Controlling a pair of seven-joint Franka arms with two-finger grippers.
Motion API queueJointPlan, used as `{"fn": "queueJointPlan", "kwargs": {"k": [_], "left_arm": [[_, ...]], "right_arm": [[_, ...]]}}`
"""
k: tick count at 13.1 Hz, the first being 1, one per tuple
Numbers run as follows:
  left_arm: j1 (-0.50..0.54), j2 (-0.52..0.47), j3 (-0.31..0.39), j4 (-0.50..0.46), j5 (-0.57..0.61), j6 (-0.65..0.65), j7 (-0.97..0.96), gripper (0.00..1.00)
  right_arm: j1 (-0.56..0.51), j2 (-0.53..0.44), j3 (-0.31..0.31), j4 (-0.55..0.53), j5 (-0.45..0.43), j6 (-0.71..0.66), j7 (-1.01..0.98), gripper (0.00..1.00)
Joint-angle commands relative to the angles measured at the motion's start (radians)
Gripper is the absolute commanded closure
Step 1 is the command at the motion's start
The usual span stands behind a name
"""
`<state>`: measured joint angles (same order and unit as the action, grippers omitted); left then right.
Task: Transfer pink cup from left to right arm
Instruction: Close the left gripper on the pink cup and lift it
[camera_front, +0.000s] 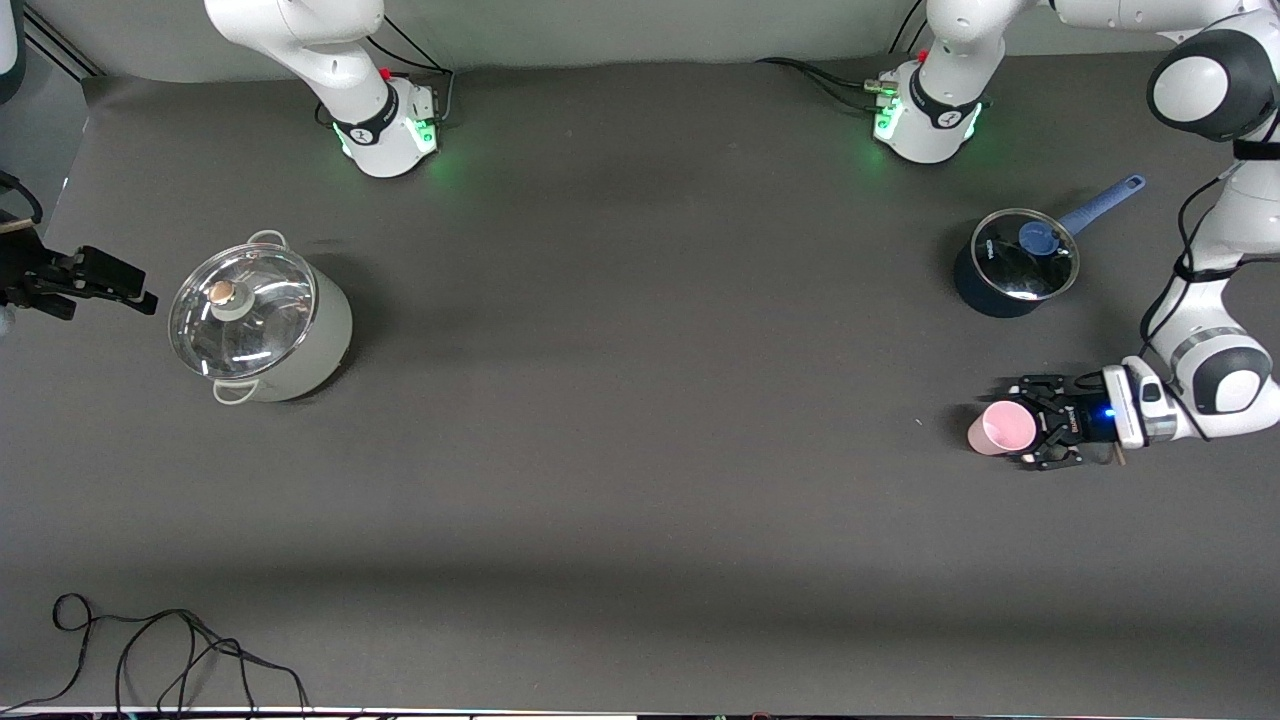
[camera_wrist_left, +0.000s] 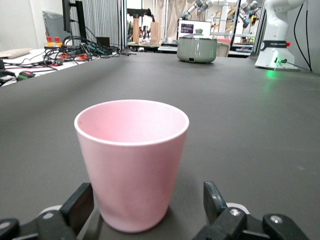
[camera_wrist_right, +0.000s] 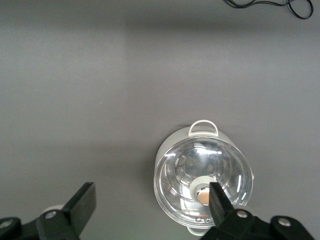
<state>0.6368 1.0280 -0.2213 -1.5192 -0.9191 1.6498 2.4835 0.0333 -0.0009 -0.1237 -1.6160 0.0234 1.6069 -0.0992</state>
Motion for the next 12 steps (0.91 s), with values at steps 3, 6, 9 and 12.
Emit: {"fn": "queueJointPlan", "kwargs": {"k": [3, 6, 9, 12], "left_arm": [[-0.058, 0.026, 0.005, 0.014, -0.09, -0.005, 0.031, 0.02], [-0.088, 0.038, 0.007, 0.014, -0.135, -0.004, 0.037, 0.03], [-0.094, 0.05, 0.005, 0.024, -0.141, -0.004, 0.078, 0.61], [-0.108, 0.05, 0.005, 0.042, -0.139, -0.005, 0.081, 1.0]], "right_arm": [[0.0, 0.004, -0.002, 0.011, -0.008, -0.01, -0.02, 0.0], [0.002, 0.004, -0.002, 0.011, -0.008, -0.01, -0.019, 0.0], [0.002, 0.004, -0.002, 0.011, -0.008, -0.01, -0.019, 0.0], [0.005, 0.004, -0.002, 0.011, -0.008, -0.01, -0.019, 0.0]]}}
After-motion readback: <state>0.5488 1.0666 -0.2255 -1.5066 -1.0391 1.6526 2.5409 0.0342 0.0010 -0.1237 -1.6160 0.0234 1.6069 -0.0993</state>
